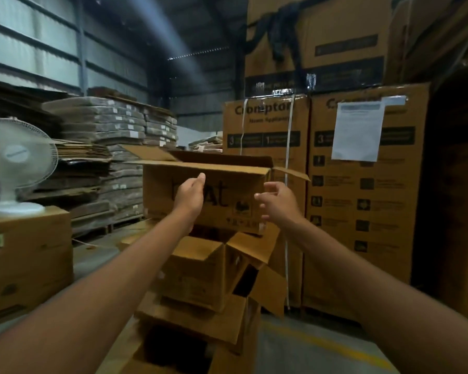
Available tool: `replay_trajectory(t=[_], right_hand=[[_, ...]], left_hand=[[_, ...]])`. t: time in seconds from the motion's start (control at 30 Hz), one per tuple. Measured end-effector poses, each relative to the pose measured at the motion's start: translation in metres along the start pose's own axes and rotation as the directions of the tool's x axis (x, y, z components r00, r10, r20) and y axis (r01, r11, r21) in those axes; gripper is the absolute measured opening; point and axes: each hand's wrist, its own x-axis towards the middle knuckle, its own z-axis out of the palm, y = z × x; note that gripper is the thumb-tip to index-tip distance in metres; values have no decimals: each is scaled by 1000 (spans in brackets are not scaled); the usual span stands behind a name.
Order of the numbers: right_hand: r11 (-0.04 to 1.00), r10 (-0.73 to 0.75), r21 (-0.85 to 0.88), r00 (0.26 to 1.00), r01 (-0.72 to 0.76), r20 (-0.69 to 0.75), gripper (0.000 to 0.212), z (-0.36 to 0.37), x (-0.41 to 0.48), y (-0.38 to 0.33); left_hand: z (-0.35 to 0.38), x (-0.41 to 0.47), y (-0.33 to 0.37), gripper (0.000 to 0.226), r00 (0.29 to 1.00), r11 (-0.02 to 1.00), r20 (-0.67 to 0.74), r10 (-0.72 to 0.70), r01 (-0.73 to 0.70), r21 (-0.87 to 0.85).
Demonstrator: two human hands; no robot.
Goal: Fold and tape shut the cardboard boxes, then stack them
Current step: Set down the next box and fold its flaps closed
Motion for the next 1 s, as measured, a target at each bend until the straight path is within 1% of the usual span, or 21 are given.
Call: replay_trajectory(t=[0.03, 0.1, 0.13, 0.17, 0.23, 0.3, 0.37, 0.43, 0.53, 0.57, 0.63, 0.73, 0.77, 0.8, 0.83, 0.87, 0.9, 0.93, 0.97, 1.0], right_hand=[[1000, 13, -2, 1000, -13, -18, 43, 3, 22, -5], [998, 58, 3, 996, -58, -64, 35, 10, 66, -11], [996, 93, 16, 990, -92, -104, 29, 13, 85, -13], [988, 150, 52, 977, -144, -151, 24, 16, 101, -16], [960, 270, 147, 929, -239, -251, 19, 19, 131, -15], [938, 340, 180, 889, -296, -307, 17, 23, 154, -12], [893, 429, 267, 861, -361, -272, 20, 22, 173, -8], [824, 512, 380, 840, -421, -178, 24, 23, 180, -9], [759, 561, 460, 821, -461, -103, 25, 29, 172, -16], [753, 560, 462, 825, -469, -75, 24, 31, 162, -18], [786, 524, 395, 852, -476, -17, 22, 33, 138, -22], [832, 491, 267, 870, -487, 57, 20, 26, 107, -18], [879, 452, 155, 891, -450, 24, 18, 22, 101, -17], [926, 367, -74, 928, -371, -57, 16, 17, 96, -17], [903, 202, -356, 969, -242, -145, 16, 10, 94, -17], [805, -20, -585, 980, -102, -198, 18, 2, 92, -19], [718, -213, -696, 958, 19, -194, 21, -6, 89, -22], [684, -334, -719, 929, 120, -162, 22, -14, 84, -28], [662, -408, -722, 905, 203, -120, 19, -23, 83, -32], [619, -437, -742, 898, 257, -54, 12, -33, 83, -38]], left_hand=[[5, 20, 3, 31, 999, 998, -21, -43, 41, -50], [16, 52, 10, 28, 989, 982, -56, -140, 131, -137], [21, 65, 11, 31, 981, 968, -64, -184, 170, -183], [26, 78, 10, 41, 969, 949, -66, -238, 217, -230], [34, 96, 9, 52, 938, 900, -71, -339, 302, -314], [39, 108, 8, 52, 917, 848, -46, -397, 347, -401], [43, 115, 8, 50, 908, 810, -22, -419, 363, -460], [47, 121, 9, 52, 903, 780, -6, -430, 368, -506], [52, 124, 9, 53, 887, 704, 45, -459, 394, -591], [53, 122, 8, 50, 880, 673, 72, -469, 409, -616], [56, 117, 8, 43, 862, 621, 111, -495, 440, -649], [57, 111, 7, 44, 847, 607, 89, -524, 444, -659], [56, 108, 9, 45, 854, 606, 98, -512, 439, -663], [55, 103, 11, 45, 861, 606, 105, -498, 433, -667], [53, 97, 14, 45, 862, 602, 111, -494, 432, -672], [52, 91, 17, 44, 868, 602, 121, -481, 428, -674], [50, 83, 20, 43, 878, 604, 127, -461, 416, -680], [49, 74, 21, 42, 887, 611, 127, -444, 404, -681], [48, 66, 24, 40, 894, 621, 134, -427, 398, -676], [49, 57, 30, 36, 902, 630, 137, -409, 388, -673]])
